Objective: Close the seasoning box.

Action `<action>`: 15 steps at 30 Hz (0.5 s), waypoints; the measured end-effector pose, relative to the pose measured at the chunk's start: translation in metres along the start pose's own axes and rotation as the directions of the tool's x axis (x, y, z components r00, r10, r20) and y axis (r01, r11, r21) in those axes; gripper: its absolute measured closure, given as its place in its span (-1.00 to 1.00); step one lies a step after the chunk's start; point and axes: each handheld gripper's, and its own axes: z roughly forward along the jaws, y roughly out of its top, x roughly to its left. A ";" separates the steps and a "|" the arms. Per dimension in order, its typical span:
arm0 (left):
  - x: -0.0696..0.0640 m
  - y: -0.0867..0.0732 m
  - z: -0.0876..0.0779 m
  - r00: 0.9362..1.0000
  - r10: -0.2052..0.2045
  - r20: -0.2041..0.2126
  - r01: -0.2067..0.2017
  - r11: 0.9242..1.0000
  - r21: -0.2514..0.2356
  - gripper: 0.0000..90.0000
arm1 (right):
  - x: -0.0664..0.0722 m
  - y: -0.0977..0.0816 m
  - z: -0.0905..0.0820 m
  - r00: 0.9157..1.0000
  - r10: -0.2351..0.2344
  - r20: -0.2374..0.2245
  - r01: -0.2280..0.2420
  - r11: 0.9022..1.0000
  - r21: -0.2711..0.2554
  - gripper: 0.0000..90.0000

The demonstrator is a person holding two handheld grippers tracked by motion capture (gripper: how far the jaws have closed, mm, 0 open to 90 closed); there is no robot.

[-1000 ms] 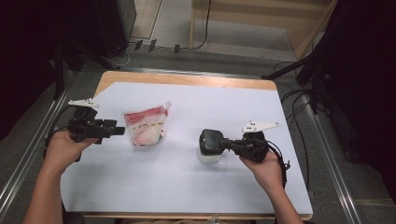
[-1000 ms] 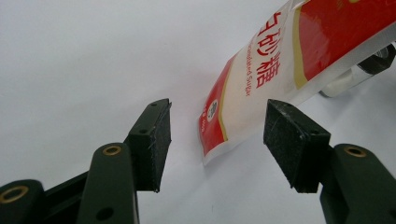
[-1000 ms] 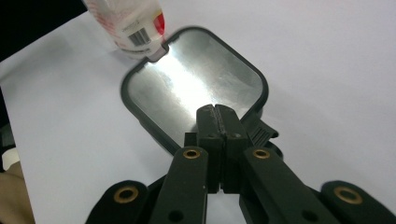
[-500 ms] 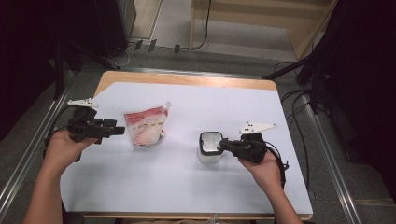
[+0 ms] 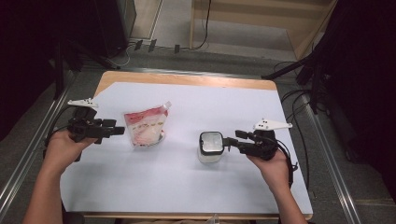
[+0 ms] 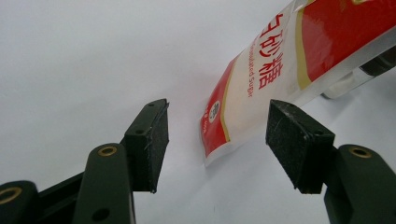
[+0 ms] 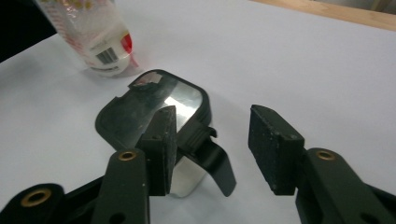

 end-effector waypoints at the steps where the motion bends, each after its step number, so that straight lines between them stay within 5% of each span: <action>1: 0.000 0.000 0.000 1.000 0.003 -0.006 -0.003 1.000 0.005 -0.11 | -0.001 0.000 -0.001 1.000 0.004 0.002 -0.004 1.000 -0.004 0.12; 10: -0.001 -0.001 0.001 1.000 0.005 -0.019 -0.005 1.000 -0.008 -0.12 | -0.021 -0.012 -0.006 0.999 -0.028 0.036 0.030 0.998 -0.050 -0.02; 15: 0.000 -0.001 0.002 1.000 0.008 -0.020 -0.008 1.000 -0.003 -0.12 | -0.030 -0.017 -0.008 0.999 0.004 0.047 -0.002 0.999 -0.038 -0.11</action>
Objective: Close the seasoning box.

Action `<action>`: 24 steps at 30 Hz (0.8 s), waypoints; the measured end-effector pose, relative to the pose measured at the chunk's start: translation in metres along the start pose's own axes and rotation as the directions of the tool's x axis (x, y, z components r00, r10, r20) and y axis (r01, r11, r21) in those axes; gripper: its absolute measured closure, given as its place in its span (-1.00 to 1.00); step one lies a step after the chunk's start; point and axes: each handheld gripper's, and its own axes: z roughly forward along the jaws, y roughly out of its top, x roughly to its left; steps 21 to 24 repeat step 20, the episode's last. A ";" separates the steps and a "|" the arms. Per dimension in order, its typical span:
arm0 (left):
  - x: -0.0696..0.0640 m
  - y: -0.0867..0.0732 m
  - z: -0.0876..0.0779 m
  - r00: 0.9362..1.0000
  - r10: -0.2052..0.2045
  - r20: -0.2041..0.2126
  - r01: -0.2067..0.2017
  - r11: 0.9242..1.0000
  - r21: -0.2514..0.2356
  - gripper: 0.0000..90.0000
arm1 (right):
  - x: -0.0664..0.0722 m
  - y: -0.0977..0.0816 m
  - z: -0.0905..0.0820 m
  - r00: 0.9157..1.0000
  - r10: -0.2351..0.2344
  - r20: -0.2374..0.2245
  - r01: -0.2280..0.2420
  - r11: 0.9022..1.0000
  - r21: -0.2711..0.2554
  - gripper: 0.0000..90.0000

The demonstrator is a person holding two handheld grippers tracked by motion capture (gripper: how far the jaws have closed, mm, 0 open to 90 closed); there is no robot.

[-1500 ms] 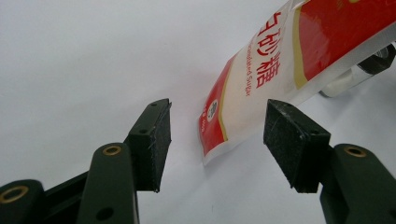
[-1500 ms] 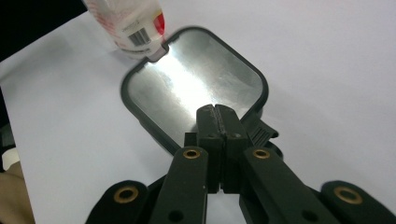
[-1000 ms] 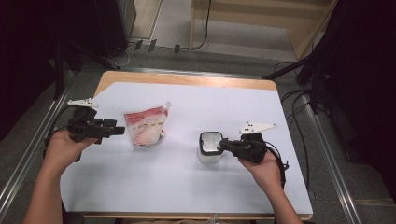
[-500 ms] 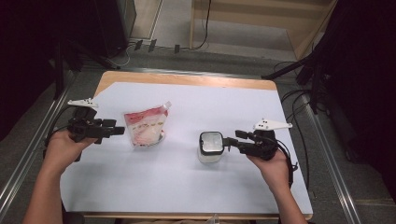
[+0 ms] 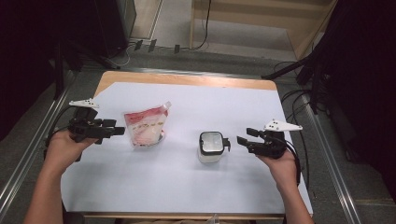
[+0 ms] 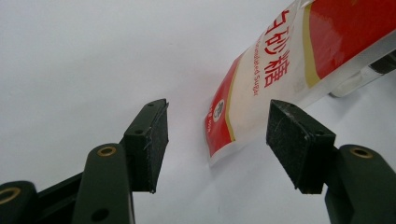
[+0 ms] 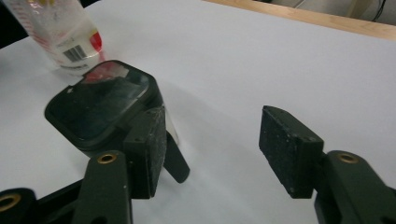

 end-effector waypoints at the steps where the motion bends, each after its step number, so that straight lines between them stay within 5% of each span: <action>1: 0.001 0.000 0.001 1.000 0.003 -0.002 -0.003 1.000 0.004 -0.12 | -0.004 -0.002 0.000 1.000 0.001 0.011 -0.001 1.000 0.001 -0.14; 13: 0.006 -0.004 0.004 1.000 -0.010 -0.002 0.010 1.000 0.015 -0.12 | -0.019 -0.010 -0.001 0.996 -0.007 0.087 0.007 1.000 0.010 -0.30; 24: 0.009 -0.006 0.005 1.000 -0.016 -0.002 0.016 1.000 0.020 -0.13 | -0.019 -0.011 0.000 0.995 -0.024 0.094 0.022 1.000 0.017 -0.33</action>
